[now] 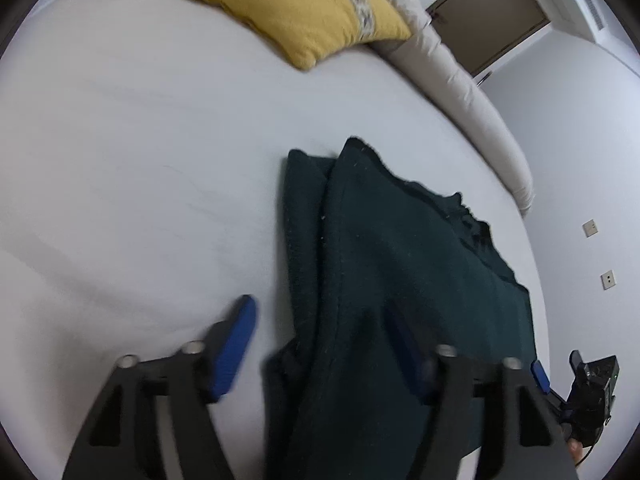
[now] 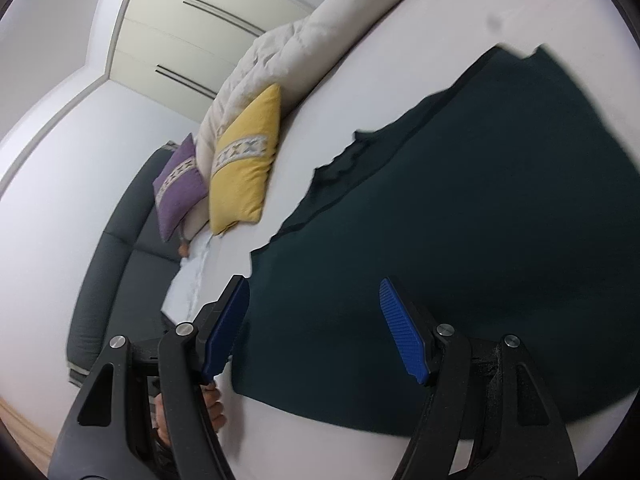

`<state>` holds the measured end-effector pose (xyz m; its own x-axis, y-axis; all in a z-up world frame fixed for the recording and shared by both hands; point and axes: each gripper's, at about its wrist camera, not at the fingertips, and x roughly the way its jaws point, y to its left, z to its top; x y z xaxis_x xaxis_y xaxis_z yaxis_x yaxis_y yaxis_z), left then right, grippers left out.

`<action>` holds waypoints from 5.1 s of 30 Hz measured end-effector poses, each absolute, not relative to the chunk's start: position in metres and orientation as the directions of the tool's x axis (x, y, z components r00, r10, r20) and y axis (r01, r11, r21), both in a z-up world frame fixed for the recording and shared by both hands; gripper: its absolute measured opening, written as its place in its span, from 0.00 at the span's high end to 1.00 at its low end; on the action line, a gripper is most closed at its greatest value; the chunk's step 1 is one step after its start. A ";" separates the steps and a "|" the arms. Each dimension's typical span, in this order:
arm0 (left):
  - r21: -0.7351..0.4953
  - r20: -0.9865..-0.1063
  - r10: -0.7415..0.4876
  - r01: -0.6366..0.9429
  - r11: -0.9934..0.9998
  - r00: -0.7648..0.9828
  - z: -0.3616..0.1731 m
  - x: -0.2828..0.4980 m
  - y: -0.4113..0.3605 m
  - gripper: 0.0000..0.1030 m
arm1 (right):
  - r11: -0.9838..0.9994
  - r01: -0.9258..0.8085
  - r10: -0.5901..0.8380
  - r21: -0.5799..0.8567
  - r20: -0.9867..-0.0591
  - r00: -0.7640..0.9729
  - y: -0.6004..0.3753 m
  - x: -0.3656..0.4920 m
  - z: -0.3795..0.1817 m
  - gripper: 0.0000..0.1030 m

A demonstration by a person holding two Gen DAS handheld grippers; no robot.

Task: Fold small clothes

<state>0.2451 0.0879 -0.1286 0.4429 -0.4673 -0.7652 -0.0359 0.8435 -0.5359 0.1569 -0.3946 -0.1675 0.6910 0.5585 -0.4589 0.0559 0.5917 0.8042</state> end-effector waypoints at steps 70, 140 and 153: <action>-0.573 -0.632 -0.649 0.308 0.759 0.424 -0.051 0.165 -0.079 0.59 | 0.784 0.184 0.423 0.593 -0.727 0.541 -0.465 0.174 -0.110 0.90; -0.040 -0.787 -0.354 0.530 0.847 0.506 -0.093 0.186 -0.242 0.30 | 0.833 0.185 0.296 0.521 -0.703 0.646 -0.513 0.048 -0.111 0.89; -0.064 -0.766 -0.400 0.559 0.827 0.503 -0.097 0.182 -0.235 0.29 | 0.850 0.217 0.235 0.480 -0.714 0.660 -0.526 0.080 -0.154 1.00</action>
<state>0.1822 -0.2353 -0.0974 0.5032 -0.4001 -0.7660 0.5592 0.8265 -0.0643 0.0799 -0.5262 -0.1535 0.6600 0.2349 -0.7136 0.2168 0.8499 0.4803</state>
